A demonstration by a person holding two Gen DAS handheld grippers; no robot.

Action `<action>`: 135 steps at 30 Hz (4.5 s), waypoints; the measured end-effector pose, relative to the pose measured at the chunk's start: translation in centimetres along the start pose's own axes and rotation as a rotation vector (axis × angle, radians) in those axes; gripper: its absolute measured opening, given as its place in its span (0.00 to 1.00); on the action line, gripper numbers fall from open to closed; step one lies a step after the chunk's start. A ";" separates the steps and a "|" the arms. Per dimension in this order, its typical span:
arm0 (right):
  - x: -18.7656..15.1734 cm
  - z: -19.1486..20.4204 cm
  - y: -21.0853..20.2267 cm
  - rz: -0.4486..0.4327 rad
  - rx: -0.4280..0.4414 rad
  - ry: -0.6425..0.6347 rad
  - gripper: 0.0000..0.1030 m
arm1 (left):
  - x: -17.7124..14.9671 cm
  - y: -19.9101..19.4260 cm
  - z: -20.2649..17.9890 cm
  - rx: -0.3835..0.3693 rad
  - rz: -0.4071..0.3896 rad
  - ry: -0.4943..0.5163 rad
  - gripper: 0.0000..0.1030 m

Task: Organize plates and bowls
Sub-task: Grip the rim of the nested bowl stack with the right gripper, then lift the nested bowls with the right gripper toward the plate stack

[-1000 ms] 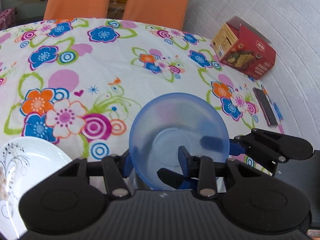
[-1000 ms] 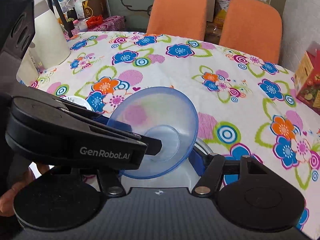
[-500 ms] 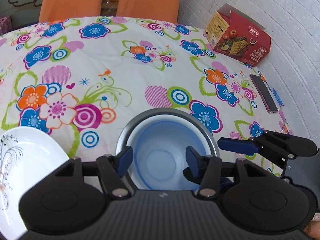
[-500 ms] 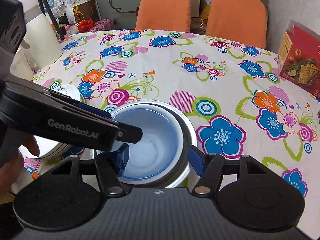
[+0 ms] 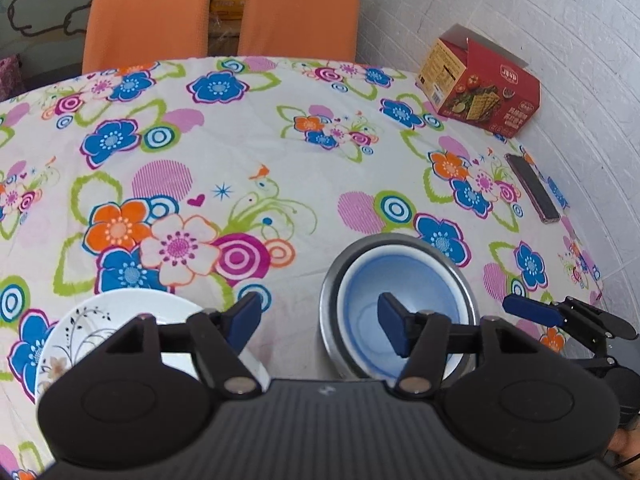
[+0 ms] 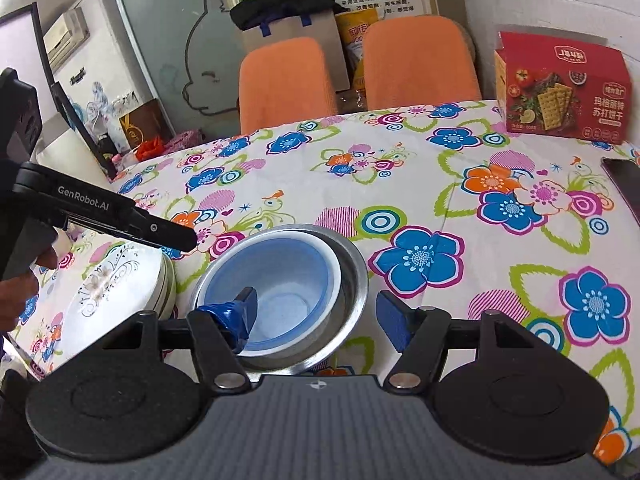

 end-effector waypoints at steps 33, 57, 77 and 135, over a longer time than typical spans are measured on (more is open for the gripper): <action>-1.8 -1.4 1.3 0.081 -0.006 0.028 0.52 | 0.0 4.7 0.2 0.107 0.072 0.147 0.63; -0.9 -1.7 1.6 0.180 -0.019 -0.049 0.54 | 0.6 5.4 1.0 0.070 0.082 0.115 0.67; 0.9 -1.9 2.2 0.220 -0.016 -0.107 0.55 | 0.6 5.8 1.1 0.066 0.084 0.109 0.67; -1.7 -2.0 3.7 0.215 -0.181 0.182 0.59 | 0.8 6.4 2.1 -0.046 0.071 0.052 0.63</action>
Point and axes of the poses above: each gripper's, at about its wrist camera, not at the fingertips, and y roughly the way its jaws point, z to its left, x to its top, the point moved 3 cm from there along y, roughly the way its jaws point, and after that the axes turned 14 degrees about -y, right-handed, at the moved point
